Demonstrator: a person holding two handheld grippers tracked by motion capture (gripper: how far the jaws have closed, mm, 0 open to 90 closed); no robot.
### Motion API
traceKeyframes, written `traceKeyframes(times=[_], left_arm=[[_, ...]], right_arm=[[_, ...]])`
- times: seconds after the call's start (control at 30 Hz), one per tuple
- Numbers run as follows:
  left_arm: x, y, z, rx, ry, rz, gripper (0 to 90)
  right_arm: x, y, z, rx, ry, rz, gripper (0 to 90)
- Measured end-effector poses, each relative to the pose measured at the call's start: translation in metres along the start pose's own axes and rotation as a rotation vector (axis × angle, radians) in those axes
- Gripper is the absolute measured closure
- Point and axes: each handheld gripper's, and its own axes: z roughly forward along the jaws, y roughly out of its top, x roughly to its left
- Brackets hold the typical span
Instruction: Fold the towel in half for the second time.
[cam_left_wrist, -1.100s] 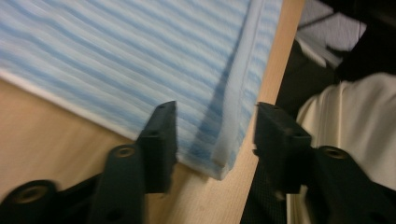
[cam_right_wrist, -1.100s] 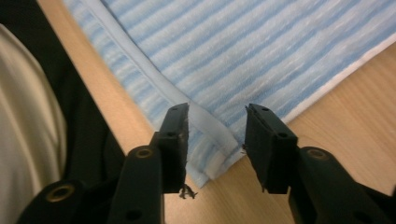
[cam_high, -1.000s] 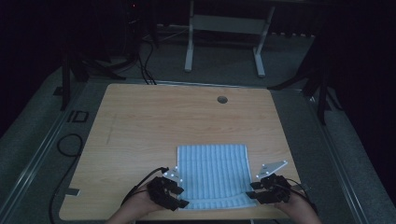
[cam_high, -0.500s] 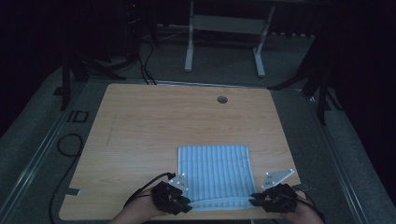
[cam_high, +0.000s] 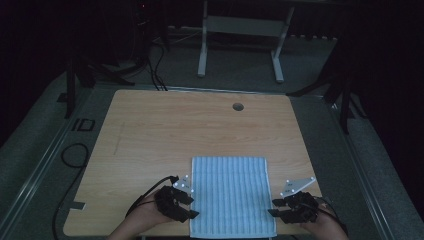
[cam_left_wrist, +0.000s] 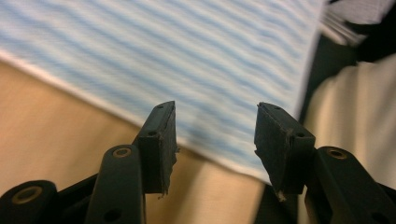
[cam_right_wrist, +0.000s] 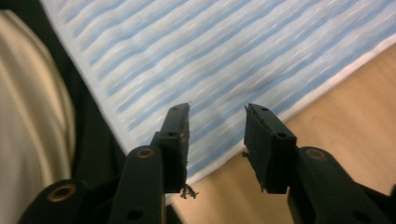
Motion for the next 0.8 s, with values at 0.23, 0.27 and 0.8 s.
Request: traceKeyframes(times=[0.23, 0.27, 0.8], left_arm=[[0.02, -0.001, 0.005, 0.014, 0.091, -0.029, 44.4], [0.023, -0.001, 0.005, 0.017, 0.104, -0.034, 44.0], [0.086, 0.038, -0.003, -0.028, 0.17, -0.093, 44.1]], right_arm=[[-0.021, 0.017, 0.008, -0.013, -0.025, -0.005, 55.5], [-0.024, 0.019, 0.009, -0.014, -0.027, -0.008, 54.4], [-0.095, 0.068, 0.02, 0.005, -0.105, 0.047, 52.7]])
